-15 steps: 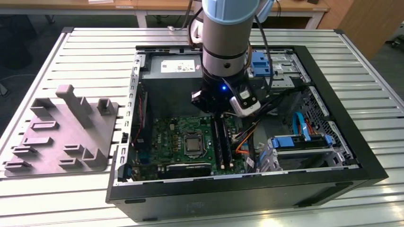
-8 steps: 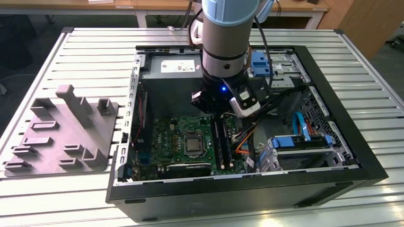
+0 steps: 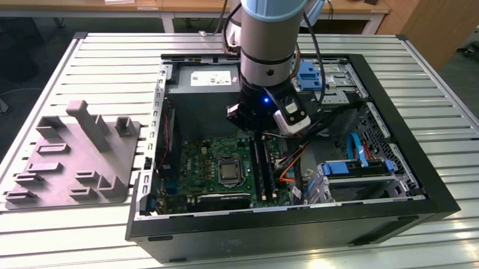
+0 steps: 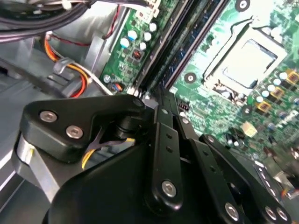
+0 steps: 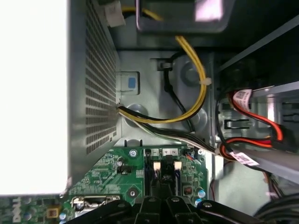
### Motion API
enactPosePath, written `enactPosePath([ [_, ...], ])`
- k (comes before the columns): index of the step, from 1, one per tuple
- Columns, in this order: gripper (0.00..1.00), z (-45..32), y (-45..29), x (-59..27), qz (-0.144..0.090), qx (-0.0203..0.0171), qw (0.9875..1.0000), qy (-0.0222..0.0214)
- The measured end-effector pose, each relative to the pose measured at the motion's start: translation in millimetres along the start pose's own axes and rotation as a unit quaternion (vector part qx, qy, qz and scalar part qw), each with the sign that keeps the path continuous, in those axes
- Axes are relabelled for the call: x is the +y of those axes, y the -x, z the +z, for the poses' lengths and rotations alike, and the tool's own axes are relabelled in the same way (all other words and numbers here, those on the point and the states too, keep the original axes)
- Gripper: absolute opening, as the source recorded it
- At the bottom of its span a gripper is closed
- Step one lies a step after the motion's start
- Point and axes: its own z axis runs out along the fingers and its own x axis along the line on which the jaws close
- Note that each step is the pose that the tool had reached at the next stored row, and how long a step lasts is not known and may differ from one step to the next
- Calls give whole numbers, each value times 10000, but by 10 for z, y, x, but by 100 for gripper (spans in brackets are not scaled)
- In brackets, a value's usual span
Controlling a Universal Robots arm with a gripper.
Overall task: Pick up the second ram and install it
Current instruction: 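Press down the second ram until it locks into place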
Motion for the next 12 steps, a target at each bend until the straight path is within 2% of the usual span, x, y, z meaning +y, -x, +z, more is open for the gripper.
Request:
enactPosePath([
  [5, 10, -22, 2, -30, -1, 1, 10000, -3],
  [12, 10, -27, 8, -228, 0, 0, 10000, -2],
])
